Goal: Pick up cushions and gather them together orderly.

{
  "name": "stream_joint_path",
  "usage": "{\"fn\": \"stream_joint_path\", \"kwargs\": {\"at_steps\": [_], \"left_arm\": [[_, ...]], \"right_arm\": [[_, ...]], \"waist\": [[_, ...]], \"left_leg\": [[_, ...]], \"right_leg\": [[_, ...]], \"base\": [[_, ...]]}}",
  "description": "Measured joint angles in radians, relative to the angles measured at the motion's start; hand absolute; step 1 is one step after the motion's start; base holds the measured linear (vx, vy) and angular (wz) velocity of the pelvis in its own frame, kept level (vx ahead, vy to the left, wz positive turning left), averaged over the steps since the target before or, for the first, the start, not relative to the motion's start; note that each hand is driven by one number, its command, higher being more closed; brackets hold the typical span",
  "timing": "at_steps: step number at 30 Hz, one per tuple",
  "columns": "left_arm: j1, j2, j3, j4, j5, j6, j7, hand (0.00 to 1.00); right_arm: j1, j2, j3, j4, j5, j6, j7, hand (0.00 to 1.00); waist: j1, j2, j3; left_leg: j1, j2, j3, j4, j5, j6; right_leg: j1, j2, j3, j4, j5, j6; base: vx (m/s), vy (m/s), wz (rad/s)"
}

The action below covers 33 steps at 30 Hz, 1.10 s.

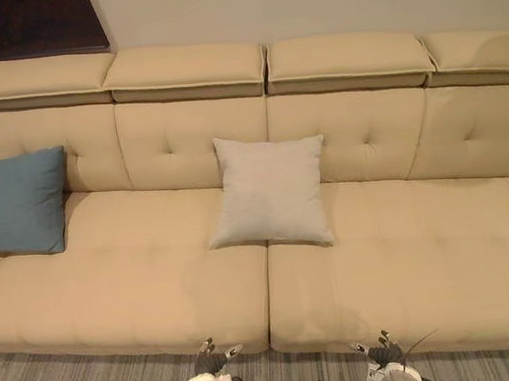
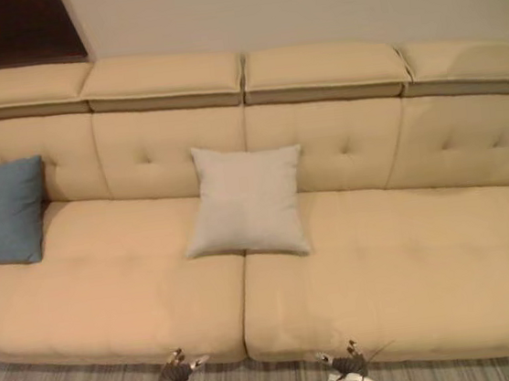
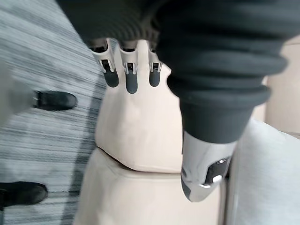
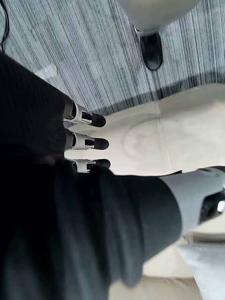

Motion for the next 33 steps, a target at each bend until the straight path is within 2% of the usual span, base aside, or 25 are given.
{"fn": "stream_joint_path", "kwargs": {"at_steps": [3, 5, 6, 7, 8, 9, 10, 11, 13, 14, 15, 16, 19, 20, 21, 22, 23, 25, 27, 28, 29, 31, 33], "left_arm": [[-0.030, 0.008, -0.011, -0.001, 0.000, 0.000, 0.001, 0.00], [-0.056, 0.013, -0.020, -0.007, 0.000, -0.001, 0.001, 0.00], [-0.064, 0.001, -0.014, -0.019, 0.000, -0.002, 0.000, 0.00], [-0.070, 0.001, -0.013, -0.029, 0.000, -0.001, 0.001, 0.00], [-0.070, 0.001, -0.011, -0.033, 0.000, -0.001, 0.001, 0.00], [-0.064, 0.001, 0.005, -0.048, 0.000, -0.002, 0.002, 0.00], [-0.060, 0.003, 0.018, -0.057, 0.000, -0.002, 0.002, 0.00], [-0.065, 0.001, 0.049, -0.067, -0.001, -0.001, 0.004, 0.00], [-0.032, -0.027, 0.061, -0.066, -0.001, 0.000, 0.009, 0.00], [-0.020, -0.037, 0.050, -0.060, -0.001, 0.001, 0.010, 0.00], [-0.017, -0.041, 0.041, -0.057, -0.001, 0.001, 0.011, 0.00], [-0.020, -0.051, -0.012, -0.042, 0.001, 0.001, 0.008, 0.00], [-0.013, -0.050, -0.035, -0.040, 0.019, 0.002, 0.008, 0.00], [-0.014, -0.048, -0.039, -0.046, 0.025, 0.001, 0.008, 0.00], [-0.019, -0.047, -0.039, -0.048, 0.029, 0.001, 0.009, 0.00], [-0.026, -0.040, -0.038, -0.053, 0.037, 0.001, 0.011, 0.00], [-0.025, -0.040, -0.038, -0.053, 0.037, 0.001, 0.012, 0.00], [-0.023, -0.041, -0.035, -0.054, 0.036, 0.003, 0.012, 0.00], [-0.018, -0.022, -0.015, -0.060, 0.037, 0.005, 0.014, 0.00], [-0.012, 0.001, -0.002, -0.053, 0.037, 0.013, 0.018, 0.00], [-0.011, 0.005, 0.001, -0.051, 0.037, 0.015, 0.020, 0.00], [0.002, 0.029, 0.000, -0.035, 0.037, 0.020, 0.022, 0.00], [0.006, 0.038, -0.001, -0.009, 0.038, 0.022, 0.022, 0.00]], "right_arm": [[-0.038, 0.000, 0.036, -0.001, -0.013, 0.000, -0.001, 0.00], [-0.054, 0.004, 0.056, -0.010, -0.013, 0.000, -0.001, 0.00], [-0.069, 0.002, 0.073, -0.017, -0.013, 0.000, 0.000, 0.00], [-0.067, 0.005, 0.078, -0.019, -0.013, 0.000, 0.001, 0.00], [-0.065, 0.007, 0.078, -0.019, -0.013, 0.000, 0.001, 0.00], [-0.061, 0.010, 0.079, -0.017, -0.013, 0.000, 0.001, 0.00], [-0.061, 0.011, 0.079, -0.017, -0.013, 0.000, 0.002, 0.00], [-0.079, 0.007, 0.076, -0.015, -0.014, 0.000, 0.002, 0.00], [-0.089, -0.011, 0.071, -0.016, -0.013, -0.001, -0.005, 0.00], [-0.091, -0.020, 0.072, -0.018, -0.013, -0.001, -0.008, 0.00], [-0.092, -0.024, 0.073, -0.018, -0.013, -0.002, -0.008, 0.00], [-0.102, -0.039, 0.075, -0.017, -0.013, -0.001, -0.012, 0.00], [-0.075, -0.039, 0.094, -0.015, -0.012, 0.000, -0.025, 0.00], [-0.062, -0.036, 0.100, -0.006, -0.012, 0.000, -0.028, 0.00], [-0.061, -0.036, 0.101, -0.002, -0.012, 0.000, -0.028, 0.00], [-0.057, -0.033, 0.107, 0.001, -0.013, 0.001, -0.028, 0.00], [-0.051, -0.032, 0.108, 0.001, -0.013, 0.001, -0.029, 0.00], [-0.048, -0.033, 0.102, 0.005, -0.013, 0.003, -0.029, 0.00], [-0.046, -0.001, 0.091, 0.037, -0.013, 0.010, -0.025, 0.00], [-0.046, 0.021, 0.059, 0.071, -0.013, 0.014, -0.025, 0.00], [-0.045, 0.022, 0.053, 0.074, -0.013, 0.015, -0.023, 0.00], [-0.046, 0.011, -0.005, 0.101, -0.012, 0.017, -0.020, 0.00], [-0.044, -0.011, -0.036, 0.126, -0.012, 0.020, -0.020, 0.00]], "waist": [[-0.001, -0.012, 0.022], [-0.002, -0.017, 0.029], [0.003, -0.009, 0.038], [0.000, -0.006, 0.041], [-0.001, -0.007, 0.042], [-0.001, -0.026, 0.036], [0.002, -0.035, 0.035], [0.010, -0.050, 0.041], [0.052, -0.006, 0.036], [0.058, 0.005, 0.030], [0.060, 0.007, 0.029], [0.060, 0.037, 0.044], [0.049, 0.044, 0.050], [0.049, 0.025, 0.054], [0.046, 0.014, 0.060], [0.044, -0.014, 0.066], [0.043, -0.016, 0.064], [0.044, -0.003, 0.063], [0.041, -0.028, 0.056], [0.039, -0.049, 0.044], [0.037, -0.050, 0.043], [0.014, -0.046, 0.044], [-0.009, -0.033, 0.042]], "left_leg": [[-0.014, -0.004, 0.029, 0.044, -0.023, 0.012], [-0.061, 0.011, 0.039, 0.126, -0.060, 0.030], [-0.091, 0.030, 0.038, 0.157, -0.076, 0.039], [-0.093, 0.027, 0.024, 0.187, -0.077, 0.039], [-0.094, 0.025, 0.015, 0.195, -0.075, 0.037], [-0.113, 0.013, -0.002, 0.235, -0.074, 0.037], [-0.132, 0.007, -0.004, 0.262, -0.074, 0.037], [-0.160, 0.015, -0.005, 0.305, -0.072, 0.036], [-0.186, 0.061, 0.005, 0.307, -0.051, 0.026], [-0.201, 0.068, 0.010, 0.301, -0.036, 0.023], [-0.206, 0.071, 0.011, 0.294, -0.029, 0.020], [-0.219, 0.085, 0.011, 0.256, 0.013, 0.001], [-0.201, 0.087, 0.011, 0.198, 0.060, -0.007], [-0.198, 0.079, 0.009, 0.223, 0.028, -0.021], [-0.199, 0.073, 0.009, 0.265, 0.013, -0.022], [-0.199, 0.053, 0.006, 0.409, -0.078, 0.006], [-0.192, 0.061, 0.005, 0.502, -0.171, 0.019], [-0.178, 0.075, 0.010, 0.519, -0.264, 0.005], [-0.171, 0.057, 0.045, 0.486, -0.275, 0.009], [-0.145, 0.037, 0.069, 0.424, -0.274, 0.007], [-0.138, 0.029, 0.070, 0.407, -0.274, 0.007], [-0.112, -0.021, 0.069, 0.329, -0.272, 0.006], [-0.103, -0.046, 0.064, 0.301, -0.262, 0.005]], "right_leg": [[-0.019, -0.005, 0.022, 0.026, 0.004, 0.006], [-0.040, -0.015, 0.023, 0.046, 0.017, 0.030], [-0.084, -0.020, 0.011, 0.183, -0.036, 0.026], [-0.120, -0.058, -0.015, 0.428, -0.118, 0.029], [-0.114, -0.073, -0.022, 0.481, -0.132, 0.037], [-0.066, -0.128, -0.036, 0.576, -0.149, 0.068], [-0.033, -0.154, -0.035, 0.583, -0.155, 0.075], [0.006, -0.146, -0.043, 0.510, -0.197, 0.109], [0.050, -0.087, -0.078, 0.356, -0.211, 0.088], [0.060, -0.074, -0.090, 0.305, -0.222, 0.068], [0.060, -0.072, -0.095, 0.291, -0.226, 0.060], [0.059, -0.057, -0.114, 0.246, -0.230, 0.043], [0.052, -0.058, -0.149, 0.232, -0.222, 0.023], [0.052, -0.090, -0.163, 0.224, -0.216, 0.014], [0.054, -0.100, -0.160, 0.220, -0.208, 0.016], [0.057, -0.130, -0.140, 0.194, -0.178, 0.031], [0.056, -0.135, -0.120, 0.166, -0.156, 0.040], [0.041, -0.122, -0.082, 0.158, -0.138, 0.056], [0.039, -0.128, -0.046, 0.109, -0.115, 0.063], [0.045, -0.132, -0.024, 0.064, -0.092, 0.071], [0.048, -0.130, -0.024, 0.053, -0.087, 0.070], [0.078, -0.106, 0.009, -0.024, -0.057, 0.055], [0.075, -0.112, 0.037, -0.031, -0.041, 0.057]], "base": [[0.01, 0.014, -0.23], [-0.06, 0.016, -0.07], [-0.06, 0.004, 0.09], [-0.01, -0.004, 0.18], [-0.02, -0.057, 0.55], [-0.02, -0.091, 0.52], [-0.11, -0.170, 0.54], [-0.16, -0.157, 0.15], [-0.20, -0.144, -0.25], [-0.20, -0.126, -0.24], [-0.23, -0.110, -0.06], [-0.25, -0.087, -0.03], [-0.26, -0.020, 0.01], [-0.28, 0.030, 0.00], [-0.18, 0.086, -0.21], [-0.17, 0.152, -0.35], [-0.16, 0.188, -0.39], [-0.14, 0.268, -0.46], [-0.10, 0.241, -0.49], [-0.04, 0.127, -0.36], [-0.04, 0.144, -0.38], [-0.03, 0.093, -0.07], [-0.01, 0.058, 0.14]]}}
